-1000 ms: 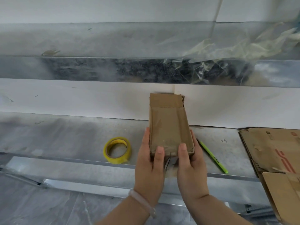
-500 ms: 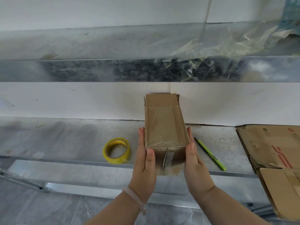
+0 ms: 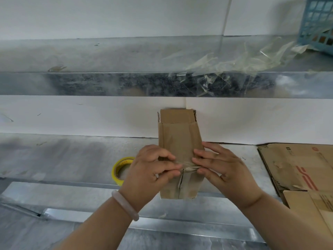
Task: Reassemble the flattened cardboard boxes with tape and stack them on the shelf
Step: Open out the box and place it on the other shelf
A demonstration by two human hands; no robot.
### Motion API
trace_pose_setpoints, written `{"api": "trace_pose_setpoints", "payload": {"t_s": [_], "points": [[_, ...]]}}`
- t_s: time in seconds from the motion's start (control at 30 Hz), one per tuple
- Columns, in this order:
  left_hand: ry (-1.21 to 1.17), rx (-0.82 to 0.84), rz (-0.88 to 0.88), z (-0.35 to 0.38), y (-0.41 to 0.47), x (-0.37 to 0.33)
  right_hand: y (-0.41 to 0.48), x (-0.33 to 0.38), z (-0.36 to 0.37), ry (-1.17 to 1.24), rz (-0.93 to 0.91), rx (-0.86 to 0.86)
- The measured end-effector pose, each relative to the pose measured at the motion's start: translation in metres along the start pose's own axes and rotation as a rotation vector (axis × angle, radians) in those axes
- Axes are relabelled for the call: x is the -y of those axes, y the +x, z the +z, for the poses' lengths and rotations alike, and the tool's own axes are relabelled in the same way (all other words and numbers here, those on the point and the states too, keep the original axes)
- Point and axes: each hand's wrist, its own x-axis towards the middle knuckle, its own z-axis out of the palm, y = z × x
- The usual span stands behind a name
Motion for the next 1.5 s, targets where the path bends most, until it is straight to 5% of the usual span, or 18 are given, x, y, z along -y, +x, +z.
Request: {"api": "trace_pose_setpoints", "payload": {"t_s": [0.37, 0.67, 1.03, 1.3, 1.5], "points": [[-0.065, 0.139, -0.025, -0.021, 0.0, 0.012, 0.006, -0.013, -0.012, -0.032, -0.138, 0.13], [0.009, 0.26, 0.032, -0.031, -0.011, 0.017, -0.006, -0.004, -0.007, 0.11, -0.017, 0.117], [0.122, -0.013, -0.023, 0.0, -0.006, -0.006, -0.007, 0.001, -0.005, 0.078, 0.038, 0.086], [-0.032, 0.093, -0.039, -0.012, 0.0, 0.014, -0.007, -0.005, -0.004, 0.294, 0.114, 0.06], [-0.019, 0.039, -0.06, 0.003, -0.021, 0.011, -0.028, 0.005, 0.025, 0.176, 0.131, -0.064]]}}
